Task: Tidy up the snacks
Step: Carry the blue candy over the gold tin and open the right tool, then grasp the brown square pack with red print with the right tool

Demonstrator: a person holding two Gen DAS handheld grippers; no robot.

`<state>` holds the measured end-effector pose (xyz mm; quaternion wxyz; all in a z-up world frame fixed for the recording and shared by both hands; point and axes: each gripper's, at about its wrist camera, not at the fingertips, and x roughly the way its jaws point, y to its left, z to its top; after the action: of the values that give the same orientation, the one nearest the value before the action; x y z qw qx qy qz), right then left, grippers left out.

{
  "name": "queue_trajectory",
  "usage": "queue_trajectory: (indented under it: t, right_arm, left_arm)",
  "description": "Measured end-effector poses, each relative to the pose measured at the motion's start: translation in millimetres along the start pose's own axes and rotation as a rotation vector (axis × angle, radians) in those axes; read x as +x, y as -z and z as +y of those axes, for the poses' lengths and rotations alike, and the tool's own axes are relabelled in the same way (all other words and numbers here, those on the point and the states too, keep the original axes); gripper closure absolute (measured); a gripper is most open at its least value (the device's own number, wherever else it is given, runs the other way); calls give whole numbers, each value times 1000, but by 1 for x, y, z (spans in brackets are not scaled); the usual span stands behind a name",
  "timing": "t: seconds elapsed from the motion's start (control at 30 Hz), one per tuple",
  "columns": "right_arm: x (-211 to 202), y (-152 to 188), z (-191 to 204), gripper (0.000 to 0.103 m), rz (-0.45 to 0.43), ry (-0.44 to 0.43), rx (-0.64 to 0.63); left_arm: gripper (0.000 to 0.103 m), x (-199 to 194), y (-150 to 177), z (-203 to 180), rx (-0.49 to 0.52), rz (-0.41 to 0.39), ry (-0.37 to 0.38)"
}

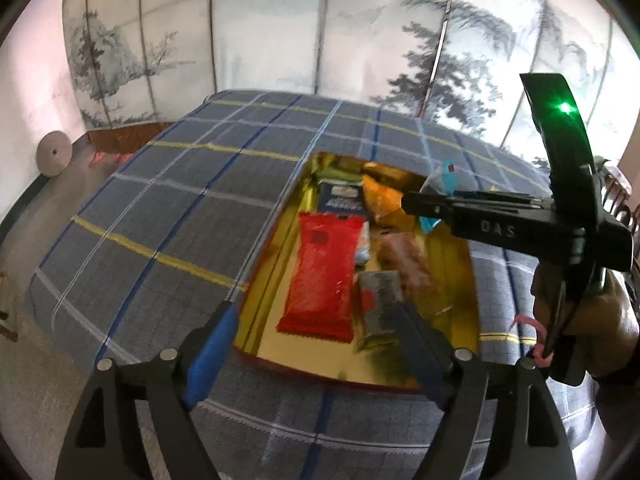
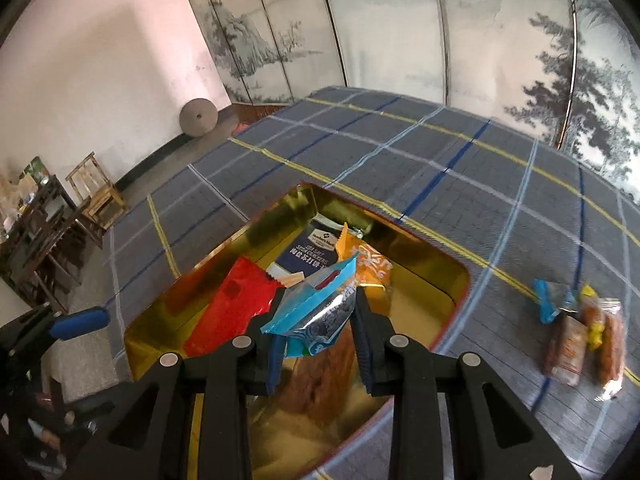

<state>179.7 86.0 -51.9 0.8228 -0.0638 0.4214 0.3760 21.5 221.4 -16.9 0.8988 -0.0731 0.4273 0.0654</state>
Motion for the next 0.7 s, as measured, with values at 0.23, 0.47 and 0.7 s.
queue_trajectory:
  t: [0.23, 0.47, 0.7]
  right_arm:
    - [14, 0, 8, 69, 18, 14, -9]
    - [-39, 16, -36, 59, -108, 73, 101]
    - [-55, 51, -143, 57, -40, 304, 305]
  left_arm:
    - [21, 6, 2, 5, -4, 14, -21]
    - [21, 2, 0, -7, 49, 11, -26]
    - [21, -3, -5, -13, 28, -13, 33]
